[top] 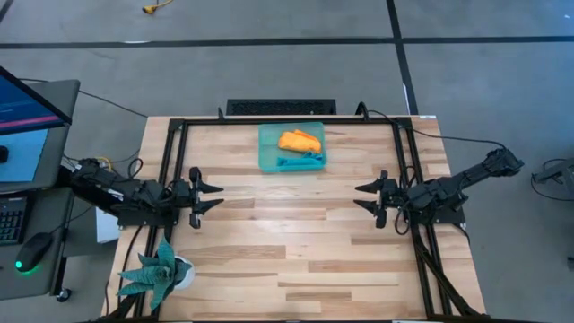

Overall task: Roll microfiber towels into tight, uniform cylinder then place into a basket
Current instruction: Return to Home Position

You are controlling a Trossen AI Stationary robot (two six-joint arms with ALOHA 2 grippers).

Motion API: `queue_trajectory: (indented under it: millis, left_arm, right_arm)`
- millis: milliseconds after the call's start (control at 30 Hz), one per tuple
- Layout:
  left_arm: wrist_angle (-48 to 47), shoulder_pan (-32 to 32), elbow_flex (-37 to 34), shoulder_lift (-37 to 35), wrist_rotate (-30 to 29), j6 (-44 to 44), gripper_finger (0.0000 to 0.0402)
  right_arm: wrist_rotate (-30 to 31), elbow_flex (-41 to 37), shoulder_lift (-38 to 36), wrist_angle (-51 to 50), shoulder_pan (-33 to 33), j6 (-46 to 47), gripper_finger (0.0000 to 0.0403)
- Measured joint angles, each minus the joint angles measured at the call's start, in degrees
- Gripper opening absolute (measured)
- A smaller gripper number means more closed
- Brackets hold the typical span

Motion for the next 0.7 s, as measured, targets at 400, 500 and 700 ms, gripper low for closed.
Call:
queue_trajectory:
  millis: [400,500,700]
  left_arm:
    - [0.0,0.0,0.0,0.0,0.0,-0.4,0.0151]
    - [0.0,0.0,0.0,0.0,0.0,0.0,0.0151]
    - [0.0,0.0,0.0,0.0,0.0,-0.2,0.0151]
  right_arm:
    - [0.0,0.0,0.0,0.0,0.0,0.0,0.0249]
    - [0.0,0.0,0.0,0.0,0.0,0.0,0.0249]
    - [0.0,0.0,0.0,0.0,0.0,0.0,0.0249]
